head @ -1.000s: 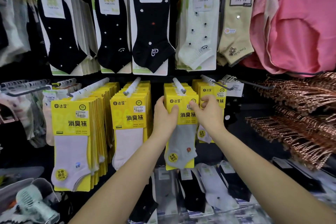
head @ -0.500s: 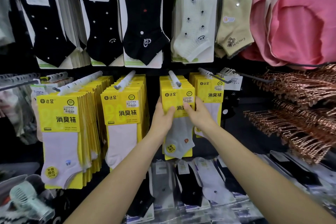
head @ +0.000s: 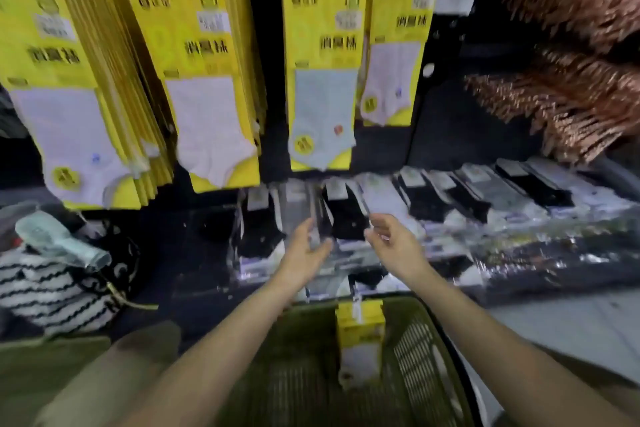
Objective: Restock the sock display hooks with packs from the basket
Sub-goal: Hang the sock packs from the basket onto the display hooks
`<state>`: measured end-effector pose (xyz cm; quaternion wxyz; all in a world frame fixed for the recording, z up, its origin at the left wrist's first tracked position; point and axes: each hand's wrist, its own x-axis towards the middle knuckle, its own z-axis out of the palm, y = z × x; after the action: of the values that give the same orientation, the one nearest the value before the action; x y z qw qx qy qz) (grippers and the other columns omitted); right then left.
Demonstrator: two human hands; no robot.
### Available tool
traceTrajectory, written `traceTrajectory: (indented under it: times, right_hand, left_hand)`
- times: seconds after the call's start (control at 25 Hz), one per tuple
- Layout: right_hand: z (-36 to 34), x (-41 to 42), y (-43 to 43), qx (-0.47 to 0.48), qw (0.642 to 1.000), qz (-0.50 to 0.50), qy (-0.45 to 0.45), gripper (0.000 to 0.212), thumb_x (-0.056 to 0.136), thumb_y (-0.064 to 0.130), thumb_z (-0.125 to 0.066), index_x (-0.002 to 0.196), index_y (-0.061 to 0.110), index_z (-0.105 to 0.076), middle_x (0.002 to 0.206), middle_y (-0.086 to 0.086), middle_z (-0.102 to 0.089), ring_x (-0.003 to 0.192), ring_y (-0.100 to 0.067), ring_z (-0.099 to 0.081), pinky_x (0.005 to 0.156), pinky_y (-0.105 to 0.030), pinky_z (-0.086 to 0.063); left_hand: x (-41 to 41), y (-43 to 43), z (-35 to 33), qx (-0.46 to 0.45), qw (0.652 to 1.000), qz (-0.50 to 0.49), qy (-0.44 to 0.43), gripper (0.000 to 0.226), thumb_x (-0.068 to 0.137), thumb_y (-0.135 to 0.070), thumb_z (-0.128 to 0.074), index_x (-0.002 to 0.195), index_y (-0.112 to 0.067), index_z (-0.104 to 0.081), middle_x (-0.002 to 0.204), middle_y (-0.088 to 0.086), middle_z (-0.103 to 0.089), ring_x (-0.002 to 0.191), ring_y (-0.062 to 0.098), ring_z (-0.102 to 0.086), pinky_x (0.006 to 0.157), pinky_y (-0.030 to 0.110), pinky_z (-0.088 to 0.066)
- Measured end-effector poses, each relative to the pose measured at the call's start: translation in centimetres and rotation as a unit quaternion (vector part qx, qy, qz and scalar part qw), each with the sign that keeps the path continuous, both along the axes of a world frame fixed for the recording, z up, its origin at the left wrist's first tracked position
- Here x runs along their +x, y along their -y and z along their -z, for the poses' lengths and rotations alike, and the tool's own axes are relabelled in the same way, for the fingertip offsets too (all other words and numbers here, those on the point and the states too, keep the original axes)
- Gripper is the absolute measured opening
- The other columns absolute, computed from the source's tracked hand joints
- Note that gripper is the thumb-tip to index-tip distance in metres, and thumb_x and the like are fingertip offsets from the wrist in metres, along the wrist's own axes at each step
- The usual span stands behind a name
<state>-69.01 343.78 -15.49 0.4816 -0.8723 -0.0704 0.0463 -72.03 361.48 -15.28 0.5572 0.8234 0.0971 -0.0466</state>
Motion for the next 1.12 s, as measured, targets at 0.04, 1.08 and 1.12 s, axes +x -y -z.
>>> traceTrajectory:
  times: [0.04, 1.08, 1.12]
  right_hand:
    - [2.1, -0.7, 0.8, -0.033, 0.999, -0.011, -0.026, 0.041, 0.095, 0.025, -0.053, 0.132, 0.009, -0.047, 0.128, -0.011, -0.056, 0.120, -0.025, -0.053, 0.099, -0.034, -0.043]
    - [12.6, -2.5, 3.0, -0.146, 0.975, -0.069, -0.154, 0.049, 0.074, 0.018, -0.078, 0.116, 0.015, -0.052, 0.100, -0.004, -0.060, 0.100, -0.025, -0.059, 0.075, -0.029, -0.045]
    - [11.7, -2.3, 2.9, -0.090, 0.982, -0.054, -0.160, 0.048, 0.074, 0.016, -0.078, 0.114, 0.014, -0.053, 0.096, -0.002, -0.061, 0.097, -0.023, -0.060, 0.074, -0.028, -0.046]
  left_hand:
    - [-0.6, 0.5, 2.0, 0.002, 1.000, 0.008, -0.030, 0.055, 0.094, -0.017, -0.053, 0.142, -0.005, -0.028, 0.147, 0.011, -0.034, 0.133, 0.022, -0.038, 0.096, 0.021, -0.035]
    - [-1.5, 1.6, 14.2, 0.099, 0.986, 0.099, -0.093, 0.046, 0.071, -0.008, -0.072, 0.113, -0.019, -0.056, 0.112, 0.006, -0.058, 0.094, 0.018, -0.058, 0.071, 0.021, -0.048]
    - [-1.2, 1.2, 13.3, 0.063, 0.990, 0.091, -0.087, 0.046, 0.073, -0.006, -0.072, 0.114, -0.018, -0.055, 0.114, 0.008, -0.056, 0.096, 0.019, -0.057, 0.072, 0.018, -0.046]
